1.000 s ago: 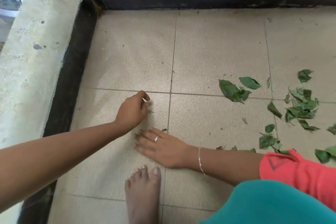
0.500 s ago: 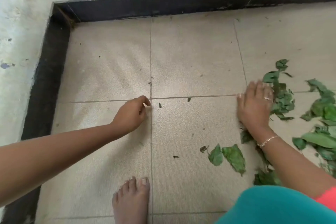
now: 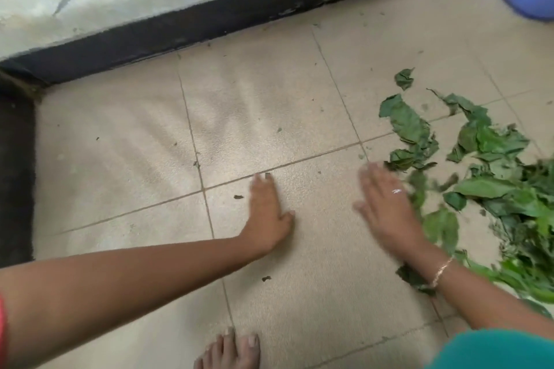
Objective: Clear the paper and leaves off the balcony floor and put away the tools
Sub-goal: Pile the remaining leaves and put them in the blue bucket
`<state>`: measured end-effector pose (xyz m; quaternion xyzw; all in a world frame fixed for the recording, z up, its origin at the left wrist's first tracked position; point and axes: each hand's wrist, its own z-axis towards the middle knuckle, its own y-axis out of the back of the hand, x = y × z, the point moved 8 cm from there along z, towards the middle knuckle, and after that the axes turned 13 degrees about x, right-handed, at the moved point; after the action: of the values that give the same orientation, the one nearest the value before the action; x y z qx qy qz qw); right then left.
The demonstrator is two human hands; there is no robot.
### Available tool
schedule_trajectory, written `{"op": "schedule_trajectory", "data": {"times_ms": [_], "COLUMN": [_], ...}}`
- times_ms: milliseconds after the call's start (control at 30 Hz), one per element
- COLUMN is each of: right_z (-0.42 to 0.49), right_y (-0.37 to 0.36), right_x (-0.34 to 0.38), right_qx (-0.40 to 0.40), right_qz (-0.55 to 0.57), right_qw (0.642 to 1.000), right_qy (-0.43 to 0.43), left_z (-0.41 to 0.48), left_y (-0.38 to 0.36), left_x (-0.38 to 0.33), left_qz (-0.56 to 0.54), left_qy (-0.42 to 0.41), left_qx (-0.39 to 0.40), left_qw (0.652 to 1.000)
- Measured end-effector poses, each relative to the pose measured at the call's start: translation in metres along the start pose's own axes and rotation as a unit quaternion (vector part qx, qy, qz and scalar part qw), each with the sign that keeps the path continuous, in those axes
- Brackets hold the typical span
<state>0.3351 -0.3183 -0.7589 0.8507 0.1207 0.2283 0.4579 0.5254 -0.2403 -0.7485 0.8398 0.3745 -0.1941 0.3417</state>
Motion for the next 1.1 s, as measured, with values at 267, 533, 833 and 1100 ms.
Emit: {"op": "schedule_trajectory", "data": {"times_ms": [267, 533, 833, 1100], "right_z": [0.020, 0.049, 0.063, -0.065], "right_y": [-0.004, -0.047, 0.044, -0.099], "right_x": [0.119, 0.188, -0.021, 0.165], "right_qx": [-0.014, 0.100, -0.106, 0.016], "right_qz": [-0.091, -0.192, 0.010, -0.200], "right_qw": [0.977, 0.919, 0.985, 0.895], "right_qy": [0.192, 0.329, -0.137, 0.398], "left_z": [0.006, -0.006, 0.044, 0.041], "left_y": [0.069, 0.091, 0.065, 0.066], "left_x": [0.025, 0.086, 0.003, -0.032], "left_qz": [-0.040, -0.037, 0.030, -0.082], "left_qy": [-0.019, 0.152, -0.032, -0.134], "left_qx": [-0.236, -0.285, -0.142, -0.094], "left_qw": [0.971, 0.946, 0.989, 0.983]}}
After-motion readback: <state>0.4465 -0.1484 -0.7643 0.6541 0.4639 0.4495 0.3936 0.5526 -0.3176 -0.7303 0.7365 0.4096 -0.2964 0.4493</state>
